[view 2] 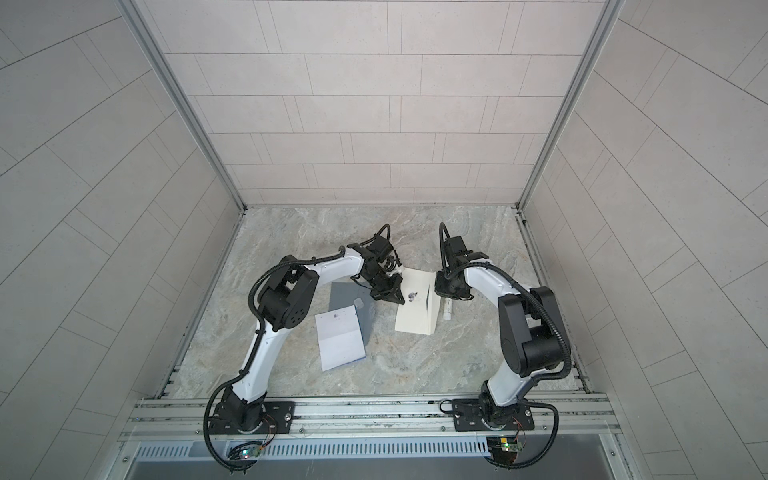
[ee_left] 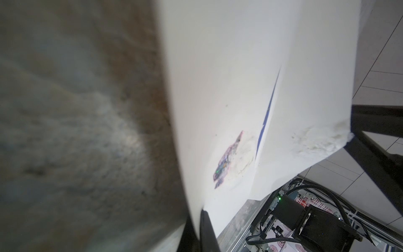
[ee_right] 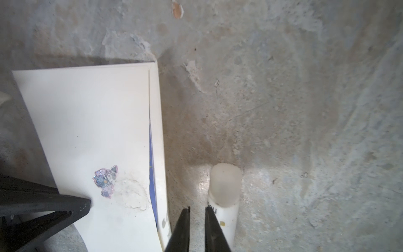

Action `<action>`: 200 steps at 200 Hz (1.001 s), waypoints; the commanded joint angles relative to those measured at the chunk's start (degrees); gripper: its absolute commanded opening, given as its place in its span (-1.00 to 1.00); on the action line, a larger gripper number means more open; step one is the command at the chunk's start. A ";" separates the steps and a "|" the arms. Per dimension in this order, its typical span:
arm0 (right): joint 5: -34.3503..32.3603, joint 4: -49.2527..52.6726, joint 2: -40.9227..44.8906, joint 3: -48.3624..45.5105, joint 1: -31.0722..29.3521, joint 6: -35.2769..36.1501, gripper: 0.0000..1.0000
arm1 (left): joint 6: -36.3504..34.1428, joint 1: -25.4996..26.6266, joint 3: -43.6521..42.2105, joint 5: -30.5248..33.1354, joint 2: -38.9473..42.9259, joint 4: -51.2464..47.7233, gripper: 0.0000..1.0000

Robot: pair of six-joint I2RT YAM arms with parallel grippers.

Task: Place the letter into the envelope and seal it
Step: 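Release the glue stick and move the right gripper back to the envelope flap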

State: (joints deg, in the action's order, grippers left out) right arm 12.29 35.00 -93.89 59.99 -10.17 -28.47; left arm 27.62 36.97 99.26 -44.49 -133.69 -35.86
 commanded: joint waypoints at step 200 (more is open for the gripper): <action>4.30 4.22 -17.96 6.21 -12.07 -5.06 -0.96 | 0.27 -0.39 -1.57 4.47 -1.74 -3.88 -1.00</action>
State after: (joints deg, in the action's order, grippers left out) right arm 16.03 35.20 -107.00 68.38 -19.92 -32.18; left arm 27.62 36.97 99.26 -44.49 -133.71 -35.88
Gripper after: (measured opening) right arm 0.042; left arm 0.047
